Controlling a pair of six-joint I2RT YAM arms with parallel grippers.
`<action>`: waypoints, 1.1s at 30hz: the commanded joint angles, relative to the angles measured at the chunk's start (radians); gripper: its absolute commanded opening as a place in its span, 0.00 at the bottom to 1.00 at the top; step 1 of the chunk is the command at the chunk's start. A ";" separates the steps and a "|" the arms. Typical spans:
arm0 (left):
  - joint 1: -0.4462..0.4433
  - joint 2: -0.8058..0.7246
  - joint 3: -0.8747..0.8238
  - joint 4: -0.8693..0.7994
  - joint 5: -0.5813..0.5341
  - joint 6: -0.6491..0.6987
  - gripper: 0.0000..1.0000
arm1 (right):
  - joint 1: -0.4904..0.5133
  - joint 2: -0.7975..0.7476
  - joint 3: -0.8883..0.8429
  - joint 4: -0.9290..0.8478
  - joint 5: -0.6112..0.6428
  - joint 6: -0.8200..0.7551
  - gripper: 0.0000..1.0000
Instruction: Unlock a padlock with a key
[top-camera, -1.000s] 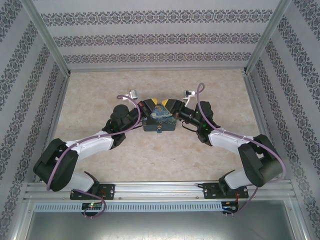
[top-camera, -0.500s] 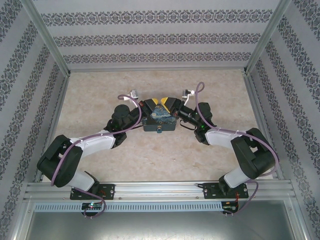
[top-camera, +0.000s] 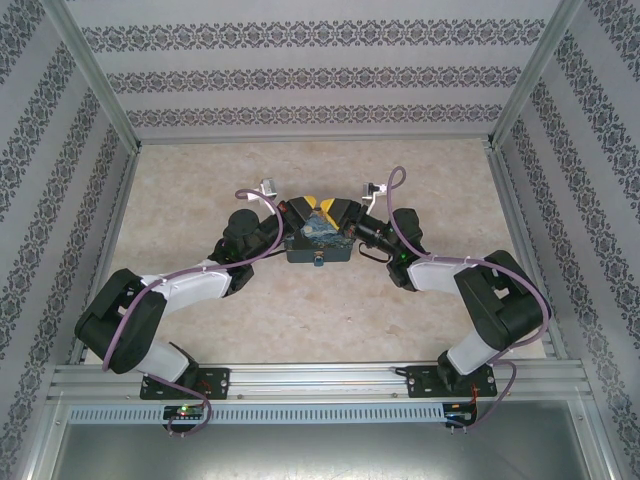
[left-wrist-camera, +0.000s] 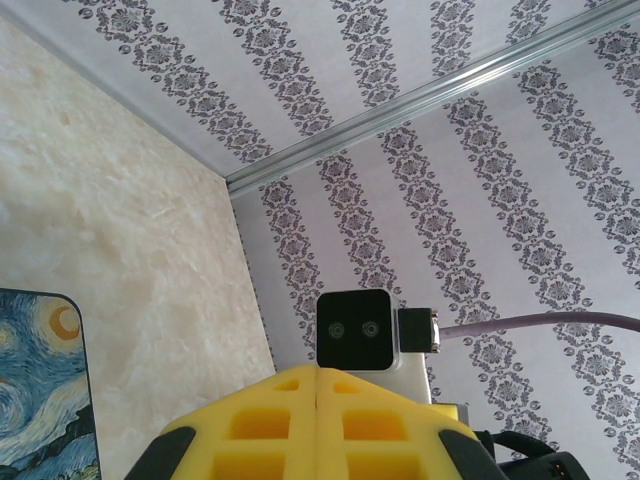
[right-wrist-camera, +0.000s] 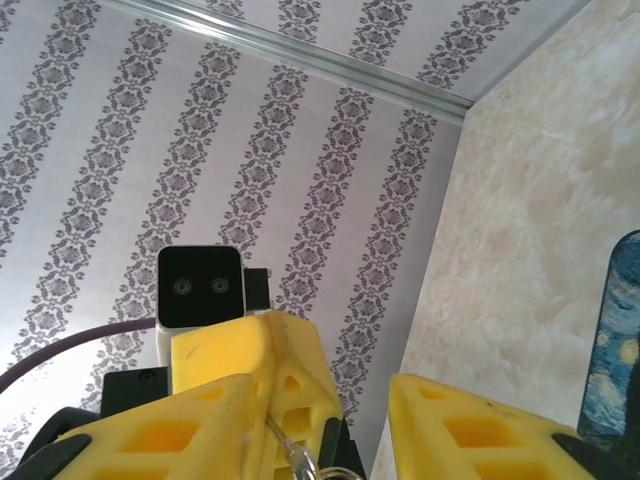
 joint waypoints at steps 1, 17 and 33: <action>0.010 0.013 0.012 0.051 0.023 -0.006 0.00 | 0.013 0.011 -0.016 0.101 -0.038 0.009 0.39; 0.021 0.057 0.032 0.090 0.080 -0.043 0.00 | 0.013 0.052 -0.038 0.183 -0.079 0.035 0.32; 0.030 0.069 0.041 0.070 0.090 -0.044 0.00 | 0.008 0.066 -0.057 0.212 -0.083 0.045 0.15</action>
